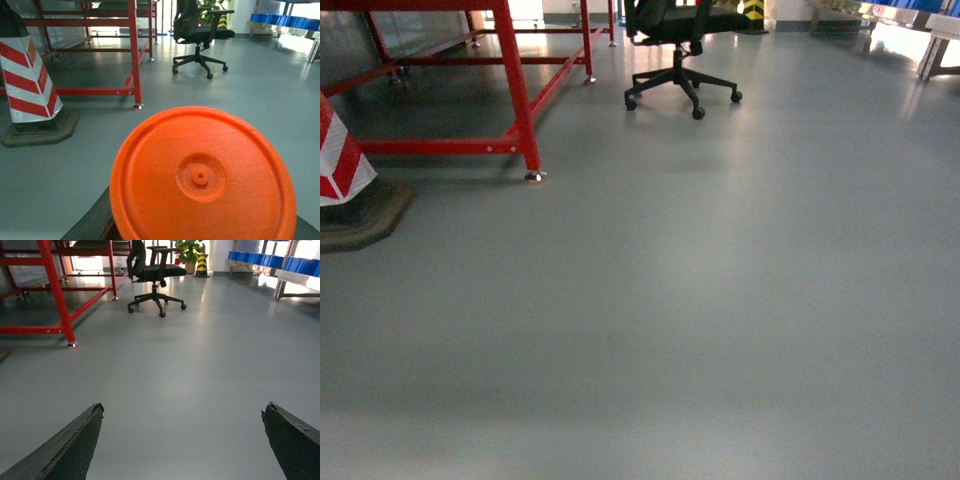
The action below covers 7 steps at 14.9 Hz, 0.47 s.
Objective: Pick capacitor and pack into box
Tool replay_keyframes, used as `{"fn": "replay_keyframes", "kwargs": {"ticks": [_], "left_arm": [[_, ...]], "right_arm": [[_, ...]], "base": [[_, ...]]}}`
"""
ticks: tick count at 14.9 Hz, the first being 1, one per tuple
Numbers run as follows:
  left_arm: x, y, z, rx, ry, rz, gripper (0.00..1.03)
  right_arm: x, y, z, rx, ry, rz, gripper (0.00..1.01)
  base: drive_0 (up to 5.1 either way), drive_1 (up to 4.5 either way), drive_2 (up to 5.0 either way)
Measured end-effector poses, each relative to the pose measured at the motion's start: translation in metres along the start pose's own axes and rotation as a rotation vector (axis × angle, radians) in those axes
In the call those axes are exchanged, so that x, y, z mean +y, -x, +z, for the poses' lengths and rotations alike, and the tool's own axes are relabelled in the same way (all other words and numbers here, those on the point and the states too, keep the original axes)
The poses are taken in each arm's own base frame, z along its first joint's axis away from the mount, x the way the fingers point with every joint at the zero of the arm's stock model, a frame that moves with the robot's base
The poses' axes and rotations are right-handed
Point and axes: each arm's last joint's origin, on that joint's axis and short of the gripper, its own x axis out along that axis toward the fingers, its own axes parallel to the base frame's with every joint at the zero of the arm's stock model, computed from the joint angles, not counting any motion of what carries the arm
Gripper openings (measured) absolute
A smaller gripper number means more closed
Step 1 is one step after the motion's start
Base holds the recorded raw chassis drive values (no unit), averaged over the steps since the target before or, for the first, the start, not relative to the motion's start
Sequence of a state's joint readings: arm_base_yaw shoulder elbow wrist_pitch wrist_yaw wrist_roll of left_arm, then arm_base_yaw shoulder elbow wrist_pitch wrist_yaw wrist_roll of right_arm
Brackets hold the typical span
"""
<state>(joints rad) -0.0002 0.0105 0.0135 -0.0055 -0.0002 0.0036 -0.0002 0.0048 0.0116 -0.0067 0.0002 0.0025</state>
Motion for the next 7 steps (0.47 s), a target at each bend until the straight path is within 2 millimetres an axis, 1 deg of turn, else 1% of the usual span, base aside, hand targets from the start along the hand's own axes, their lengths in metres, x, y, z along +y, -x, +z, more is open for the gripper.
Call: {"fn": "replay_keyframes", "kwargs": {"ticks": [7], "left_arm": [[0.0000,0.0000,-0.0001,0.001,0.000,0.000,0.44]], "right_arm": [[0.0000,0.0000,0.0001,-0.001,0.000,0.001,0.98]], "base": [[-5.0,2.45,2.4]]}}
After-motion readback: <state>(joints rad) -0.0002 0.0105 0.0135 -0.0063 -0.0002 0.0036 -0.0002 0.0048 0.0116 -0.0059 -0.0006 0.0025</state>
